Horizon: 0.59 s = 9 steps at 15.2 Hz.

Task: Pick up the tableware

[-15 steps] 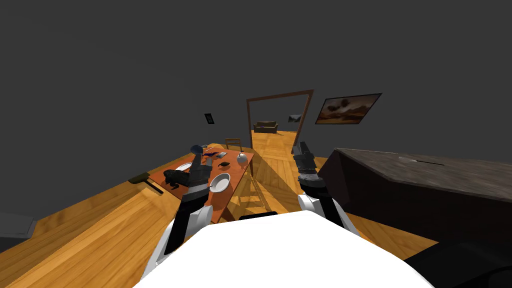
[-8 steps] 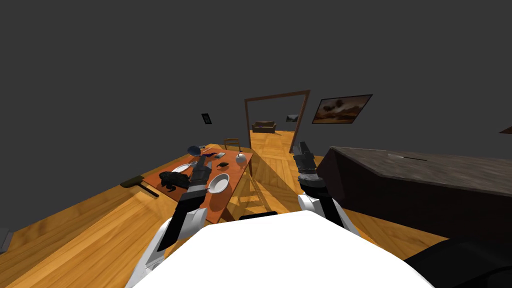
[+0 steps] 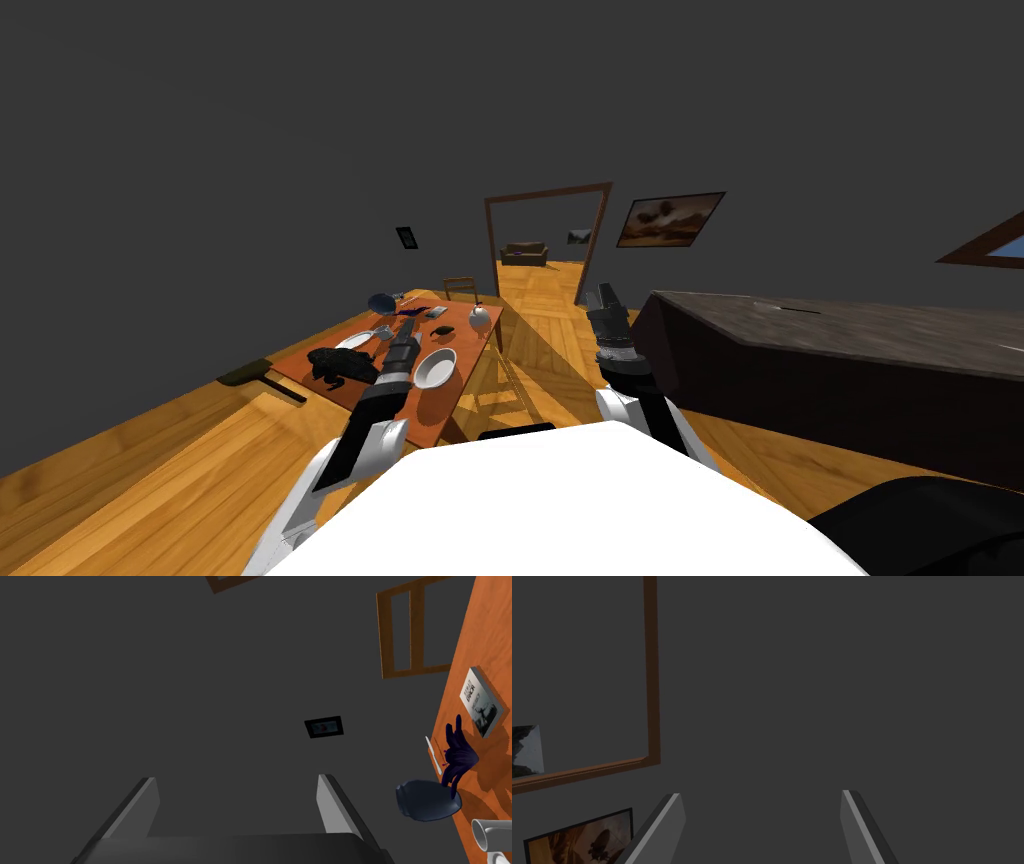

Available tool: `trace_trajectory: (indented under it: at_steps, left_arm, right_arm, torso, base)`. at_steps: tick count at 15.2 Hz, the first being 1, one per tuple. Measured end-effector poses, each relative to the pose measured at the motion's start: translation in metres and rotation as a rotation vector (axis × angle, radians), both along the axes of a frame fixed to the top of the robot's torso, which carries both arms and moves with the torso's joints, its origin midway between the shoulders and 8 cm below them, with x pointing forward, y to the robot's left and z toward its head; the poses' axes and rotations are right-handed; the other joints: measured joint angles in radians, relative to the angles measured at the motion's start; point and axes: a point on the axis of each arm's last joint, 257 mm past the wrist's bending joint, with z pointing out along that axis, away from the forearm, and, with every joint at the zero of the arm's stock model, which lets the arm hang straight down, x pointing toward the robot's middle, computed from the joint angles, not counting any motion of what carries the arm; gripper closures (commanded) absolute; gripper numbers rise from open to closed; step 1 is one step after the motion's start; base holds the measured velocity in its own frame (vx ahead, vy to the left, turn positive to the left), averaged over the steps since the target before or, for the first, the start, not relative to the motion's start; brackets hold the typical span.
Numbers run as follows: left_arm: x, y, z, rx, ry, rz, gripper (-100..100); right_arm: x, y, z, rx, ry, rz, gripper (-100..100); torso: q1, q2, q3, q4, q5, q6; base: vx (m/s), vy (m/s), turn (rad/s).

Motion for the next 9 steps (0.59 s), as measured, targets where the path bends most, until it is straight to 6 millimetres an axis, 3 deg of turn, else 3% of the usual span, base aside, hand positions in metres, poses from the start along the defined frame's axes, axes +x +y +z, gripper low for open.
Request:
trace_trajectory:
  at_steps: [9]
  left_arm:
    - [0.004,0.041,-0.057,-0.015,0.197,0.096,-100]
  right_arm:
    - [0.000,0.000,0.000,0.000,0.000,0.000,0]
  torso:
    - [0.000,-0.001,0.000,0.000,0.000,0.000]
  base:
    - [-0.008,0.012,-0.066]
